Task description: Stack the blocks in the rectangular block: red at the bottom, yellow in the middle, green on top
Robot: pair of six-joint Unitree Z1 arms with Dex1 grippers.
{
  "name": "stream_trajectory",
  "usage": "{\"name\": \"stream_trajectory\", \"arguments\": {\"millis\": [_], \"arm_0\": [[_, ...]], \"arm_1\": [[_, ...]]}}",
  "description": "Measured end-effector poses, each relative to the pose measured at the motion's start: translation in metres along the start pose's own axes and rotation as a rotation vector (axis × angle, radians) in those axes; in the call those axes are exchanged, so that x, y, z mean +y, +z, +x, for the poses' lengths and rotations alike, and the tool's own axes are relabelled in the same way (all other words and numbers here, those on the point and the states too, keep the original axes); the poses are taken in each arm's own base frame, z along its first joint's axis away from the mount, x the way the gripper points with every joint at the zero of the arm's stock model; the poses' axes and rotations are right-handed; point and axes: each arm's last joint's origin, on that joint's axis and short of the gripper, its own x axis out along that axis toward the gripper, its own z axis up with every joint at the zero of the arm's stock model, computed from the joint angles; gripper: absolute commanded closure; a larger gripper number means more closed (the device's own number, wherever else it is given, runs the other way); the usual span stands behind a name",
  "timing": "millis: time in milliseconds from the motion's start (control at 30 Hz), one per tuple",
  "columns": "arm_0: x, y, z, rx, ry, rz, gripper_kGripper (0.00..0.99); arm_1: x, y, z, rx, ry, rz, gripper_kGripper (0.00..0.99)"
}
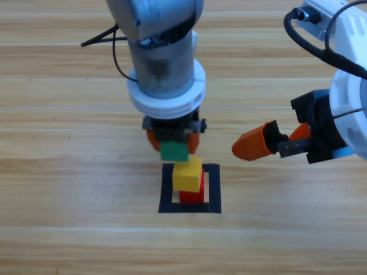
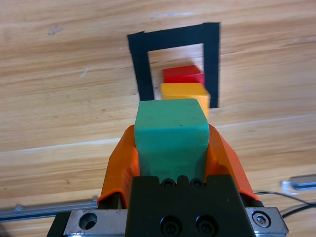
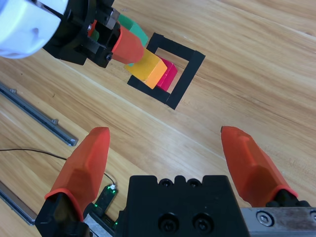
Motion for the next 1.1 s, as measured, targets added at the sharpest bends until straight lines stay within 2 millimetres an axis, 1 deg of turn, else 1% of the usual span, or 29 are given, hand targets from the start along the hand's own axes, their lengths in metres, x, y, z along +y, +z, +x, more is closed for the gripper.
{"name": "stream_trajectory", "arguments": {"millis": [100,167,300,667,867,1100], "arm_0": [[-0.007,-0.003,-0.007,-0.016,-0.016,-0.002,0.870],[-0.010,-0.007,-0.007,-0.017,-0.017,0.003,0.869],[-0.015,-0.010,-0.003,-0.011,-0.011,0.005,0.869],[-0.017,-0.009,0.004,-0.007,0.007,0.007,0.867],[-0.020,-0.008,0.016,0.009,0.027,0.009,0.866],[-0.022,-0.006,0.016,0.001,0.023,0.008,0.866]], "arm_1": [[0.000,0.000,0.000,0.001,-0.001,0.000,0.000],[0.000,0.000,0.000,0.001,-0.001,0.000,0.000],[0.000,0.000,0.000,0.001,-0.001,0.000,0.000],[0.000,0.000,0.000,0.001,-0.001,0.000,0.000],[0.000,0.000,0.000,0.001,-0.001,0.000,0.000],[0.000,0.000,0.000,0.001,-0.001,0.000,0.000]]}}
